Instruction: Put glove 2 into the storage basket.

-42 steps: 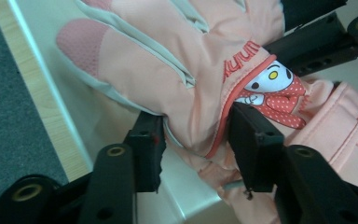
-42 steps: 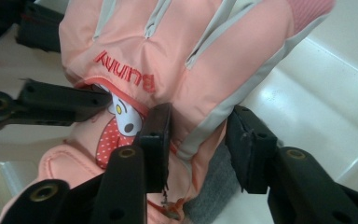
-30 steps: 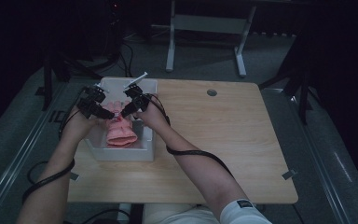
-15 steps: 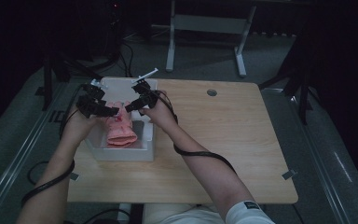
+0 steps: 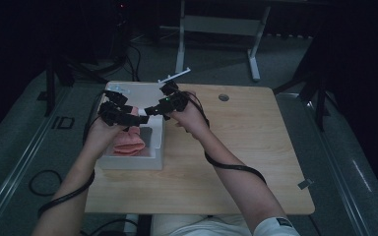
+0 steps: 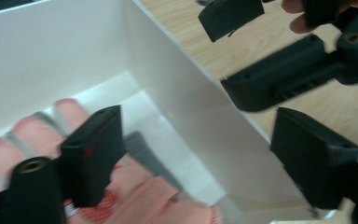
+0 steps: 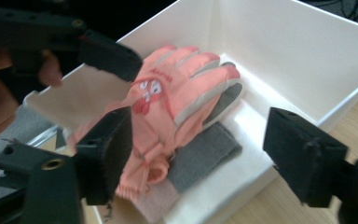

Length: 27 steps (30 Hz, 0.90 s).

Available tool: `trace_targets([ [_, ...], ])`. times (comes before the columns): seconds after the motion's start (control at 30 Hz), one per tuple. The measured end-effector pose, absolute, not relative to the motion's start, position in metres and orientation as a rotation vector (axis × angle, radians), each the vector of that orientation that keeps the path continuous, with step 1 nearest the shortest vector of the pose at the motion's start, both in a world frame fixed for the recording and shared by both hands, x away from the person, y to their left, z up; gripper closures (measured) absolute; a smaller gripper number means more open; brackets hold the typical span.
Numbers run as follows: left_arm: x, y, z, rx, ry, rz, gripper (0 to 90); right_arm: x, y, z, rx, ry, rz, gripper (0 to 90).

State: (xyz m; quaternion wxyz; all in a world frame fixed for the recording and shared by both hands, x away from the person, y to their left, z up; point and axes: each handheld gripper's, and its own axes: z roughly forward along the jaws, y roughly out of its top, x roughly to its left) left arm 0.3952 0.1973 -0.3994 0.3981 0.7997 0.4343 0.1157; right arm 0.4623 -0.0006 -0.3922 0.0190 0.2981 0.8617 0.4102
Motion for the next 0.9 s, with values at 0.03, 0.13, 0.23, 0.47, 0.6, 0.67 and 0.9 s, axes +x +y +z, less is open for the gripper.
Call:
trace_targets([
  [0.03,0.395,0.195,-0.400,2.026,1.095,0.291,14.7,0.461,-0.003,-0.392,0.911,2.680,1.273,22.0],
  [0.13,0.395,0.189,-0.401,2.015,1.067,0.254,11.2,0.458,-0.013,-0.391,0.887,2.682,1.267,20.3],
  [0.23,0.394,0.181,-0.400,2.006,1.040,0.234,2.6,0.457,-0.025,-0.390,0.886,2.677,1.273,19.7],
  [0.47,0.389,0.162,-0.397,1.995,0.974,0.218,1.2,0.455,-0.050,-0.388,0.890,2.646,1.270,18.9],
  [0.6,0.385,0.149,-0.400,2.015,0.912,0.201,1.2,0.454,-0.063,-0.390,0.876,2.636,1.248,18.0],
  [0.67,0.384,0.142,-0.402,2.046,0.895,0.209,1.2,0.454,-0.068,-0.391,0.879,2.628,1.258,18.0],
  [0.9,0.377,0.126,-0.401,2.033,0.873,0.218,1.2,0.451,-0.083,-0.398,0.869,2.629,1.268,18.0],
])
